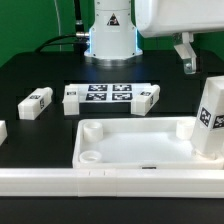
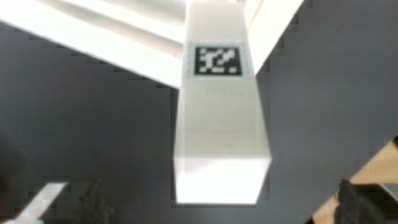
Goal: Assemble desk
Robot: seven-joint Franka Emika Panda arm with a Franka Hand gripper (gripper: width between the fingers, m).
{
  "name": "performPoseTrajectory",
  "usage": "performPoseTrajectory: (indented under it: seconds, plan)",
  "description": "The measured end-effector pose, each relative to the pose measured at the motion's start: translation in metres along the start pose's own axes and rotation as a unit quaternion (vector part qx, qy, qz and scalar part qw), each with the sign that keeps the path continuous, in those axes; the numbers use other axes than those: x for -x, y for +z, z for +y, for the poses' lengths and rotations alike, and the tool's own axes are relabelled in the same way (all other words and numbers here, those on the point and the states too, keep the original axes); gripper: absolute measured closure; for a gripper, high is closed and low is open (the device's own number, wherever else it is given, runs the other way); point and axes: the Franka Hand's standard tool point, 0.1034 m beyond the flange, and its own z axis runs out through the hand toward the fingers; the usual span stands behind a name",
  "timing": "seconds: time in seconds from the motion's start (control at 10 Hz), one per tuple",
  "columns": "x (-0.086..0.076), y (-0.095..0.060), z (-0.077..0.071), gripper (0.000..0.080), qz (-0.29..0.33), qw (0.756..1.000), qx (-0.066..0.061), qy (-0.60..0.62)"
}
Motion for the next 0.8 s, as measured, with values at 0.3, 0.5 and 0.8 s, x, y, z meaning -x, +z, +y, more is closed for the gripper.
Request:
performPoseTrajectory:
  seconds: [0.3,0.5,0.8]
  plan:
    - [0.0087,0.0038,-0.0089,0.015,-0.101,0.995,-0.028,0.007]
    - [0.0046,0.0064,-0.0104,0.015,-0.133,0.99,-0.038,0.009]
    - [0.0022,0.0115,-0.0076,0.015,-0.125,0.991,-0.034,0.019]
